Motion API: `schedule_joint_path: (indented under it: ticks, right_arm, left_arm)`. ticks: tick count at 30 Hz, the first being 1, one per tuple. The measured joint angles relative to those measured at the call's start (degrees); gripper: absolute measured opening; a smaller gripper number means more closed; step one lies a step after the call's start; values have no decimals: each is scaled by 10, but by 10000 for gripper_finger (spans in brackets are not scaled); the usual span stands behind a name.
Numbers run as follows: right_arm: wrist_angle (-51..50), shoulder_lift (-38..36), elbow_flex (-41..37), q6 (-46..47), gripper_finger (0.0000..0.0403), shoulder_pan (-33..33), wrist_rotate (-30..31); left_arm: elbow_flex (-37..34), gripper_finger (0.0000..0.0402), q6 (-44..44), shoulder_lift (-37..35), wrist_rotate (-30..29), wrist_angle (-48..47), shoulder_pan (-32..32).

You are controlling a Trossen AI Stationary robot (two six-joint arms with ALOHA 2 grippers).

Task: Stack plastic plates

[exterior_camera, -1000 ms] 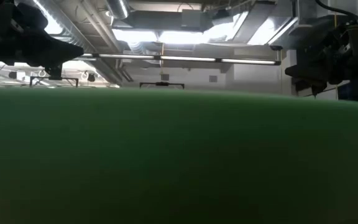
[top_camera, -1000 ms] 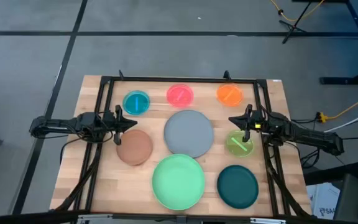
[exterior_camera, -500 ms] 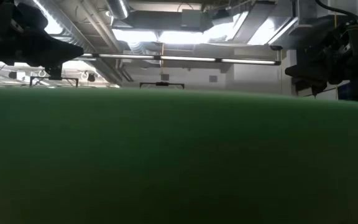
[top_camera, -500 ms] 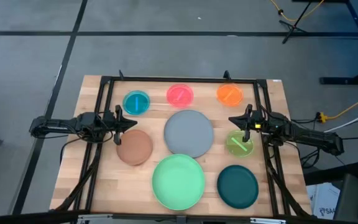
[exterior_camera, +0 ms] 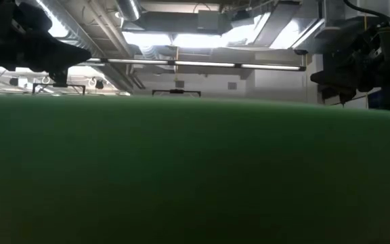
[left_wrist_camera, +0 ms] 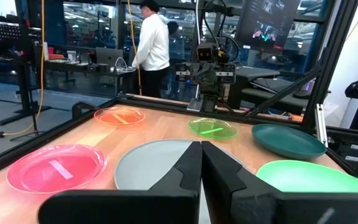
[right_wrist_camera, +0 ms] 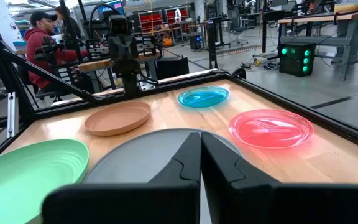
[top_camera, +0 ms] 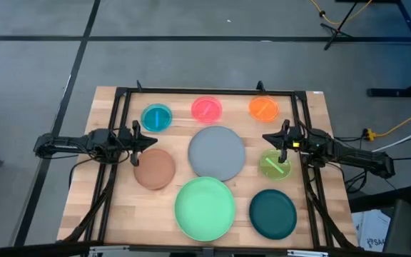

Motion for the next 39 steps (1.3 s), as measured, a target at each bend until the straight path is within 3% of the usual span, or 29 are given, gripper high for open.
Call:
schedule_joint_path:
  ticks: [6,19,28,36,39]
  right_arm:
    - [0,0,0,0,5,0,0]
    - [0,0,0,0,5,0,0]
    - [18,0,0,0,5,0,4]
    - [59,0,0,18,5,0,15]
    - [93,0,0,19,5,0,-23]
  left_arm:
    - [0,4,6,0,-33,30,0]
    - [0,1,-11,26,37,69,-1]
    - [31,1,13,165,28,175,-22]
    - [113,0,13,330,-9,181,-60]
    - [143,0,0,391,-31,184,-77]
